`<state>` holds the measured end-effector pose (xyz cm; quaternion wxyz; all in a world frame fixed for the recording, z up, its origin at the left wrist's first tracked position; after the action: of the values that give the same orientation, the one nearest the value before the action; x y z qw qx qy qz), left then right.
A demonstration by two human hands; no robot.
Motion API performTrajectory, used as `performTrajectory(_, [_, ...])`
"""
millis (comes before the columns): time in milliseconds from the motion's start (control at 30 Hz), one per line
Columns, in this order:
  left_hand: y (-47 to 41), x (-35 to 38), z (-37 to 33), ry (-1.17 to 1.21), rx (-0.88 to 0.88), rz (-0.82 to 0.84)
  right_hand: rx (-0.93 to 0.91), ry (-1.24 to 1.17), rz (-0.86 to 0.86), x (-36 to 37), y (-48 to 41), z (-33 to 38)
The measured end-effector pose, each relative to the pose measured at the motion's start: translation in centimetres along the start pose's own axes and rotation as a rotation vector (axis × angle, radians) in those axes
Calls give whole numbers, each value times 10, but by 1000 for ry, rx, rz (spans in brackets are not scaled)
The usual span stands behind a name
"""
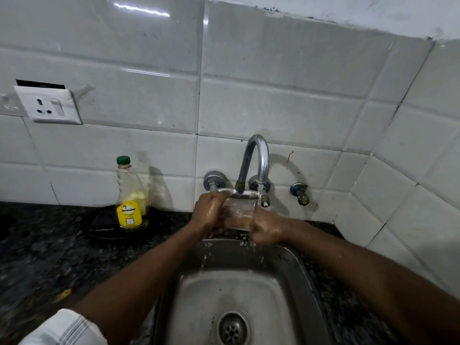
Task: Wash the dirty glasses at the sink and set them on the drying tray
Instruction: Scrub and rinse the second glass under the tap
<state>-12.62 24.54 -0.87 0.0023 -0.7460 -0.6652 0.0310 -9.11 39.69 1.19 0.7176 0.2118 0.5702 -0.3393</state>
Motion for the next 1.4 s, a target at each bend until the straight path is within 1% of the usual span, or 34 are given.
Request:
performTrajectory(33, [5,1,-2,-57,122,-53,20,-20,7,0,0,-5])
performTrajectory(67, [5,3,-1,-109,142,-81,45,-48,11,2,-2,-11])
performTrajectory(100, [0,3,1,-150,45,-86,41,-51,79,5,-1,-9])
performTrajectory(133, [-3,4,8,-153,-150,-35,41,-29,123,10,0,-8])
performTrajectory(167, [-1,6,13,-121,-377,82,56,59,148,10,2,-5])
performTrajectory(200, [3,8,15,-61,-514,168,29,136,124,8,3,-5])
performTrajectory(233, [6,9,14,-12,-504,178,32,159,124,7,3,-9])
performTrajectory(267, [3,10,14,20,-383,117,84,128,148,8,4,-14])
performTrajectory(300, [1,11,11,35,-197,16,113,120,172,6,5,-12])
performTrajectory(333, [4,10,6,9,-16,-76,101,131,125,7,4,-18])
performTrajectory(367, [7,9,2,-18,78,-131,91,148,108,6,3,-19])
performTrajectory(400, [6,10,1,-44,49,-147,117,85,126,6,1,-15])
performTrajectory(433, [2,11,4,-36,-73,-129,109,49,152,6,1,-10])
performTrajectory(500, [3,11,15,-5,-398,5,91,194,174,2,-1,-7])
performTrajectory(533, [5,10,15,10,-448,41,119,226,200,2,-1,-9])
performTrajectory(567, [1,10,17,26,-406,37,140,201,220,3,1,-12])
performTrajectory(600, [-3,9,19,30,-278,-10,206,94,242,5,0,-11])
performTrajectory(667, [1,6,15,-24,76,-129,261,-160,205,7,1,-10])
performTrajectory(700, [4,5,14,-60,218,-184,265,-184,175,5,1,-7])
performTrajectory(767, [4,3,16,-90,301,-279,255,-179,189,5,-1,-4])
performTrajectory(833, [-3,2,20,-90,135,-295,195,-104,180,4,-3,3])
performTrajectory(900, [-11,3,26,12,-228,-280,157,10,162,1,-3,0])
performTrajectory(933, [-12,5,29,57,-362,-279,163,-7,159,1,-4,-4])
performTrajectory(967, [-12,5,30,76,-430,-300,182,-98,160,1,-4,-6])
performTrajectory(1033, [-7,6,28,76,-425,-373,231,-429,148,-2,0,2])
performTrajectory(1067, [-1,6,25,64,-359,-421,272,-631,58,0,-1,6])
performTrajectory(1100, [4,7,22,28,-231,-463,344,-815,-120,-1,-1,11])
performTrajectory(1167, [20,14,11,-94,100,-428,654,-1078,-487,5,-2,10])
performTrajectory(1200, [27,19,7,-148,200,-398,753,-1094,-658,7,-2,10])
performTrajectory(1233, [30,22,3,-160,210,-382,792,-1005,-773,8,-2,12])
performTrajectory(1267, [22,21,7,-112,122,-370,758,-839,-844,8,-4,11])
performTrajectory(1300, [14,20,13,-3,-65,-322,676,-636,-850,9,-3,11])
performTrajectory(1367, [8,21,24,225,-458,-64,537,-374,-794,14,1,18])
performTrajectory(1400, [10,22,27,276,-539,21,500,-339,-788,18,4,18])
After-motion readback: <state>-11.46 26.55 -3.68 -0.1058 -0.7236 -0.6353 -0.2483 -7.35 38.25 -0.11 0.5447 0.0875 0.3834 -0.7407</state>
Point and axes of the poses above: each hand's wrist, its own y-axis away from the middle knuckle, its own x-axis out of the palm, z = x × y, the point moved 3 cm from there along -y, towards the middle knuckle, and after that the axes turned 2 degrees about -z, right-handed, at the moved point
